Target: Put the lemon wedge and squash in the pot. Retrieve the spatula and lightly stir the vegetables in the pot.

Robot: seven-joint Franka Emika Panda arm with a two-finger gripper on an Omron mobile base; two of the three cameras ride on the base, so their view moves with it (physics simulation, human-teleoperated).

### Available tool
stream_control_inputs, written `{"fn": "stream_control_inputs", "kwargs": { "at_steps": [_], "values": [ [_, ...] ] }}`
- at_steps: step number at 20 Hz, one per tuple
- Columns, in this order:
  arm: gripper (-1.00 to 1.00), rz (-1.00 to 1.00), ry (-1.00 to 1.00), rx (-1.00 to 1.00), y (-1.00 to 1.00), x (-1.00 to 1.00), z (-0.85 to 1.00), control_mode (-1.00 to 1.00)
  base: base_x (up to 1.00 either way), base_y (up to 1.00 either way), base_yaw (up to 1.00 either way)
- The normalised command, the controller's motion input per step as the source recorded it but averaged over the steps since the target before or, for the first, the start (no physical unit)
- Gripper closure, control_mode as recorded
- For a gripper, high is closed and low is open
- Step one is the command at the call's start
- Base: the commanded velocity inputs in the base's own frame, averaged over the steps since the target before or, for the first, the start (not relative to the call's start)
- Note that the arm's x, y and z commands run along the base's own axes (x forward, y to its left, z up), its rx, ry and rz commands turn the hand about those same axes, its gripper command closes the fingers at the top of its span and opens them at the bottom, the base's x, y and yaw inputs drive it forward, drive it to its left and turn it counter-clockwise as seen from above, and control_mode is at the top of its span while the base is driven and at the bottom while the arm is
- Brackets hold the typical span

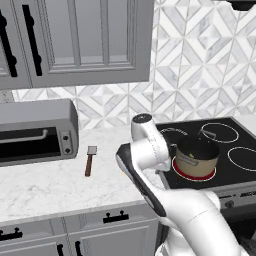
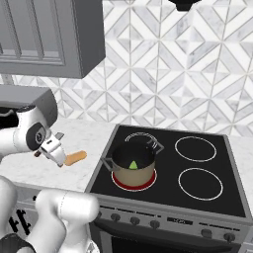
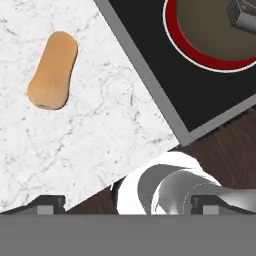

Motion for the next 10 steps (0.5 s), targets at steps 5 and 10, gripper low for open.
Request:
{"fn": "stream_control_inputs", "kwargs": {
  "at_steps": [5, 10],
  "values": [
    [-1.0, -0.24, 0.0, -0.02, 0.0, 0.7, -0.29, -1.0, 0.0, 0.0, 0.0],
    [-1.0, -0.1, 0.0, 0.0, 0.16, 0.64, -0.17, -1.0, 0.0, 0.0, 0.0]
  ]
}}
